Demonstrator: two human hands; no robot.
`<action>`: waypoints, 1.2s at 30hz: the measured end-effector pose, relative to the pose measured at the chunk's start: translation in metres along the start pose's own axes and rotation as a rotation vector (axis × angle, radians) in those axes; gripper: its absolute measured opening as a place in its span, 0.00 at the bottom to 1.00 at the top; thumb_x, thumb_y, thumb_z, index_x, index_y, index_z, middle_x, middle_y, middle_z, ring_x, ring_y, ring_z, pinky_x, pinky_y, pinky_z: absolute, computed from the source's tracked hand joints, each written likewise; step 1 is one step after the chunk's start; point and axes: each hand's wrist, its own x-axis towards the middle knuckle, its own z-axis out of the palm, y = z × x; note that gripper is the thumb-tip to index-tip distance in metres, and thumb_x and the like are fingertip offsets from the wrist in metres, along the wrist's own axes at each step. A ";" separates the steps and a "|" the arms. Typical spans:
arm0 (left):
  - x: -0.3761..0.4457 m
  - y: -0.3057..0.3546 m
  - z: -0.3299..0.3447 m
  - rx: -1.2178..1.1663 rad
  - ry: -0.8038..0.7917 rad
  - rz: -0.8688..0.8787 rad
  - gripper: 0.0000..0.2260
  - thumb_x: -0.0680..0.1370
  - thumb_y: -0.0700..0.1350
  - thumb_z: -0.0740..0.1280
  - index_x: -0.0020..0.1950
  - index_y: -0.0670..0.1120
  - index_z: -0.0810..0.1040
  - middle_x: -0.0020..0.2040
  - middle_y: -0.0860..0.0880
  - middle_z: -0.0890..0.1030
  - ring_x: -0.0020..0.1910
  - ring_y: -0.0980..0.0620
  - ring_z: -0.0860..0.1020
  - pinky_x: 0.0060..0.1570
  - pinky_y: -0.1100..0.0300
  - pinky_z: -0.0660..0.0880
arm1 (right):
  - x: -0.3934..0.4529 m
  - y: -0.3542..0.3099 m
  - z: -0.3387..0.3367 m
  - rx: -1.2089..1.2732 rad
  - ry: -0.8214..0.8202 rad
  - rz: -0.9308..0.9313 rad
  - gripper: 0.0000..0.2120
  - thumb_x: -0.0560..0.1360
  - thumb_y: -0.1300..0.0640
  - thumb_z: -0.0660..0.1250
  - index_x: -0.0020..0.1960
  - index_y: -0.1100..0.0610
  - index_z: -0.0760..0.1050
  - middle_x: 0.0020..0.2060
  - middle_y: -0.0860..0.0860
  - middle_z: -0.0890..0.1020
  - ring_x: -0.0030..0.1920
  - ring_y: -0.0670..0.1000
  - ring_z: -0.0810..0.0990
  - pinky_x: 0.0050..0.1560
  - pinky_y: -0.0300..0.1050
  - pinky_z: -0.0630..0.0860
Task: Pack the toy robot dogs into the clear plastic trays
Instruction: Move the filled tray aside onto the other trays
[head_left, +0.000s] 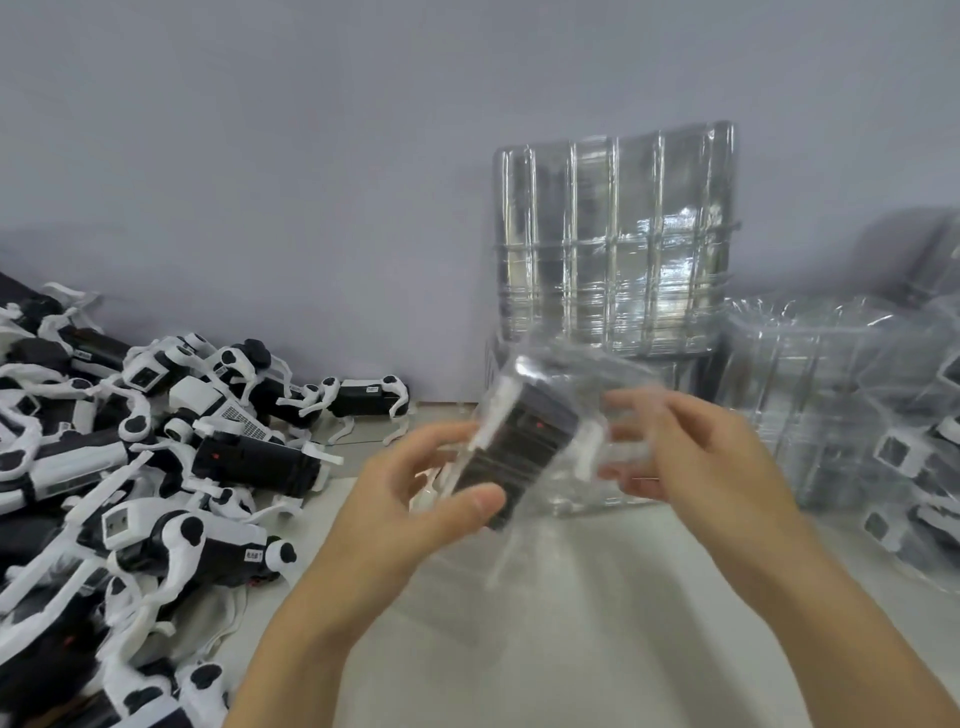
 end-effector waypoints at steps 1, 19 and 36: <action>-0.001 0.001 0.001 0.080 -0.023 -0.019 0.25 0.63 0.62 0.74 0.59 0.59 0.82 0.60 0.51 0.83 0.64 0.51 0.78 0.66 0.48 0.71 | 0.000 -0.002 -0.004 0.023 -0.037 0.066 0.14 0.83 0.50 0.61 0.47 0.45 0.85 0.40 0.45 0.86 0.36 0.48 0.85 0.42 0.46 0.81; -0.005 0.017 0.036 0.665 -0.203 -0.087 0.39 0.54 0.74 0.72 0.62 0.80 0.60 0.68 0.73 0.50 0.65 0.70 0.45 0.65 0.56 0.58 | -0.009 -0.007 -0.021 -0.230 -0.258 0.343 0.27 0.67 0.33 0.72 0.64 0.35 0.71 0.62 0.44 0.78 0.56 0.49 0.81 0.50 0.47 0.81; 0.005 0.038 0.049 -0.417 0.036 -0.531 0.10 0.69 0.57 0.72 0.46 0.56 0.87 0.46 0.46 0.85 0.42 0.44 0.84 0.43 0.49 0.79 | -0.011 -0.029 -0.077 0.068 -0.251 0.387 0.08 0.74 0.49 0.73 0.52 0.47 0.84 0.39 0.49 0.80 0.39 0.50 0.78 0.36 0.41 0.78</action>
